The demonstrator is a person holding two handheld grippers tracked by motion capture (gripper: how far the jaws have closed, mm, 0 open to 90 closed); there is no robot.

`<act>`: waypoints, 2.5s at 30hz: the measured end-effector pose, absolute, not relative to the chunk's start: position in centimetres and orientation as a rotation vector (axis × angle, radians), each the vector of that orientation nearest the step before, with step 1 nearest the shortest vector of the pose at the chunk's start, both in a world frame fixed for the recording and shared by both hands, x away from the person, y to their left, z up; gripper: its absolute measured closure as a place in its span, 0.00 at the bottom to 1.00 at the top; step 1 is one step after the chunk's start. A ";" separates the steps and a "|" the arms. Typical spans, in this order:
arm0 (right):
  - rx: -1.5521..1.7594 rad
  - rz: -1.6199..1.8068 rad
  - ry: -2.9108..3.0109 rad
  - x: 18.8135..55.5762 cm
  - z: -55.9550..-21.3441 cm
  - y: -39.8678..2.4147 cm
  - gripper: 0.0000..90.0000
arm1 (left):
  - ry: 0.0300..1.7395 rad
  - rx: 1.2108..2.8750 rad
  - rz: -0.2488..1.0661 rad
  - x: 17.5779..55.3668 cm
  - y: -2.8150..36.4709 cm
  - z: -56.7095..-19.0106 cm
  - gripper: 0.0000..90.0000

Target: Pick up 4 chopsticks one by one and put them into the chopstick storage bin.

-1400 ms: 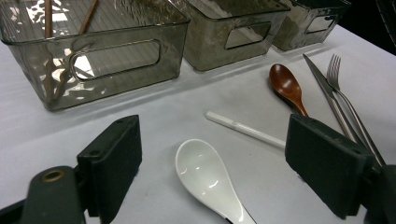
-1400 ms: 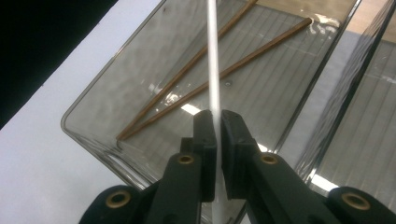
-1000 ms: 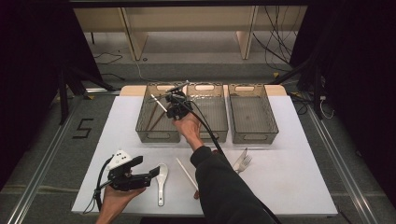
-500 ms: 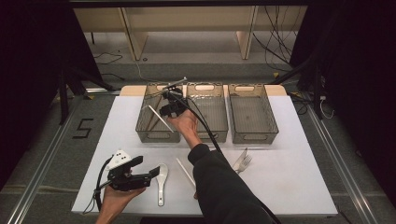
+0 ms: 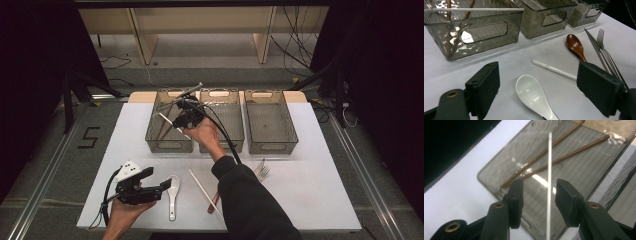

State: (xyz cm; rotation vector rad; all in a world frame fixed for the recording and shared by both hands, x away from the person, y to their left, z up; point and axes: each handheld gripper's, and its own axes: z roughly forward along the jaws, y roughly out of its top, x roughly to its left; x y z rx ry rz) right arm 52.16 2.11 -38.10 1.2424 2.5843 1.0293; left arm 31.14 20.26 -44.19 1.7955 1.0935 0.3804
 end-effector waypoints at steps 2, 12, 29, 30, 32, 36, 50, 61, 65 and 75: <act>1.232 1.010 2.598 52.0 -38.3 1.9 0.68 | 1.094 1.795 0.382 31.1 20.2 -44.2 0.21; 1.191 0.929 2.660 51.5 -40.0 1.7 0.79 | 1.094 1.800 0.383 31.2 20.2 -44.2 0.21; 1.191 0.816 2.625 51.8 -41.3 2.4 0.95 | 1.089 1.809 0.380 31.2 20.2 -44.2 0.21; 1.208 0.814 2.620 51.9 -41.3 2.4 0.95 | 1.089 1.810 0.379 31.2 20.2 -44.2 0.21; 1.225 0.793 2.610 52.0 -41.6 2.6 0.96 | 1.088 1.811 0.380 31.2 20.2 -44.2 0.21; 1.247 0.773 2.600 52.3 -42.1 3.0 0.95 | 1.092 1.804 0.379 31.2 20.2 -44.2 0.21; 1.185 0.946 2.595 51.1 -39.0 1.7 0.59 | 1.095 1.805 0.384 31.2 20.3 -44.2 0.20; 1.136 1.012 2.643 46.6 -37.6 -2.5 0.44 | 1.105 1.790 0.394 31.2 20.4 -44.2 0.20; 1.120 1.014 2.662 44.5 -37.8 -4.1 0.44 | 1.102 1.798 0.399 31.2 20.4 -44.2 0.20; 1.127 1.024 2.672 40.3 -38.9 -7.5 0.42 | 1.104 1.802 0.399 31.2 20.4 -44.2 0.20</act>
